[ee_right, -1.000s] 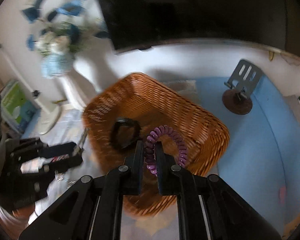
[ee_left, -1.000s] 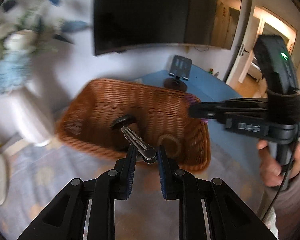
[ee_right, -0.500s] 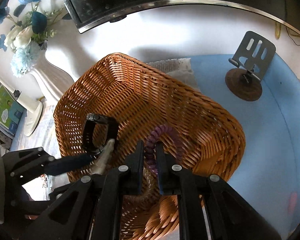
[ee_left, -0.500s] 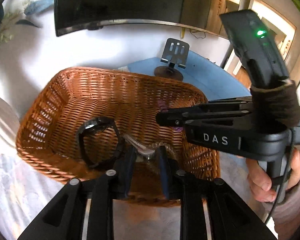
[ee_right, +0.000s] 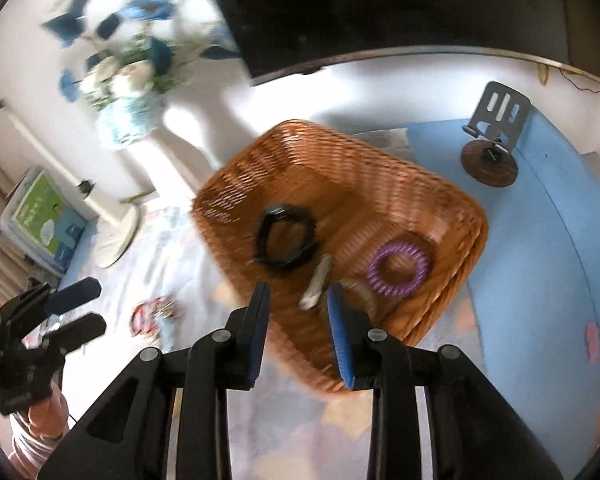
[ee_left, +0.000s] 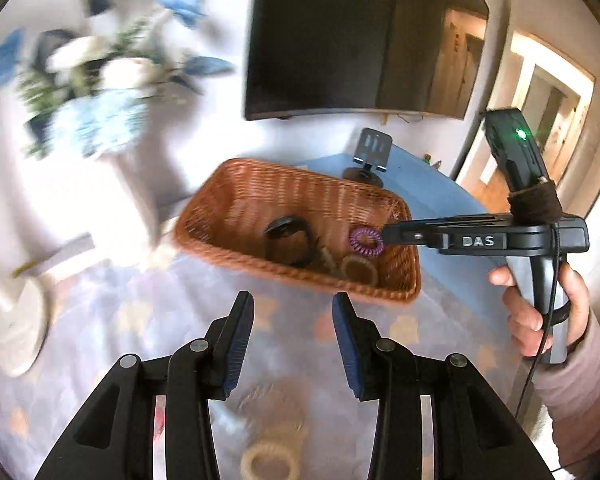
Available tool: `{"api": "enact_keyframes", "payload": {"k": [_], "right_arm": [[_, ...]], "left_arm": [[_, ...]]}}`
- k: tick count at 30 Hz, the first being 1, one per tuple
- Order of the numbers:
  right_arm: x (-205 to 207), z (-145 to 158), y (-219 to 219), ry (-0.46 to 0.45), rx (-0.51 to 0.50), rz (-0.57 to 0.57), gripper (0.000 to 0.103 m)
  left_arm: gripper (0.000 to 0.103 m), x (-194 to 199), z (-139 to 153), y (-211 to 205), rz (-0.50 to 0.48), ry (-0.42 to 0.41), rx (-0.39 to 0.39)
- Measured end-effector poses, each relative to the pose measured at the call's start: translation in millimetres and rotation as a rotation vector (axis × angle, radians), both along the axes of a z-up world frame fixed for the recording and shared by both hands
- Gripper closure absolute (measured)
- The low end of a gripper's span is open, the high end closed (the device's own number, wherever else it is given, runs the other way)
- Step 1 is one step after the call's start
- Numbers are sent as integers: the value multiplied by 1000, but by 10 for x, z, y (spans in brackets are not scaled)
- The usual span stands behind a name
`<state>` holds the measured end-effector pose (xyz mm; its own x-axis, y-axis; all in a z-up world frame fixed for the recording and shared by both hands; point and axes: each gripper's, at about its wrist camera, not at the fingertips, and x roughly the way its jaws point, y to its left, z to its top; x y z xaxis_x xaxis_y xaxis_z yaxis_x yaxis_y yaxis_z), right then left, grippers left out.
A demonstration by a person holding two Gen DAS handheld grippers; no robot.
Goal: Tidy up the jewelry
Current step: 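Carry the clip and purple coil tie into the basket and open both grippers, then grasp the cream coil hair tie with the left gripper while the right grasps a clear bead bracelet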
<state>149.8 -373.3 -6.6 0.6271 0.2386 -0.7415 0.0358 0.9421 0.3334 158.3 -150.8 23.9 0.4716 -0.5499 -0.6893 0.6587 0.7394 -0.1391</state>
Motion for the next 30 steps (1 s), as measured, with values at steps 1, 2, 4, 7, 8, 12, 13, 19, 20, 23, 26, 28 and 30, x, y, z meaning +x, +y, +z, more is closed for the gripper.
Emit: {"api": "enact_keyframes", "payload": {"k": [1,2,4,7,8,12,13,19,20,23,26,28,30], "right_arm": [[-55,25,39,-5,1,5,70],[-134,55,114,-11,4,14,70],[-273,92,244,-21,10,31,70],[-447,108,500,-32,7,63,70],[-488,107,572,-33,5,74,70],[-646,38,899,-26,-19,132,70],[-684,2,969,-20,-26,149,70],[-826,-371,1322,55,-83,205,70],[-816,-411,1347,62,-92,197,70],[-703,-528,1392,81,-114,180,70],[-528,-592,1459,84,-122,181,70],[-428,-634,1536,85,-144,200,70],[-304,-700,1651,85,-190,225,71]], "left_arm": [[61,-61,23,147,14,-3,-8],[61,-90,31,225,22,-5,-12],[61,-190,43,472,42,-11,-24],[61,-331,-29,764,66,-5,-34],[61,-373,-73,860,70,5,-42],[61,-488,-291,1080,90,47,-51],[61,-496,-353,1079,91,56,-45],[61,-515,-869,928,103,111,39],[61,-500,-960,881,97,128,43],[61,-489,-1142,735,105,128,87],[61,-495,-1235,643,112,105,134],[61,-498,-1292,614,120,94,169],[61,-490,-1346,635,132,86,197]]}}
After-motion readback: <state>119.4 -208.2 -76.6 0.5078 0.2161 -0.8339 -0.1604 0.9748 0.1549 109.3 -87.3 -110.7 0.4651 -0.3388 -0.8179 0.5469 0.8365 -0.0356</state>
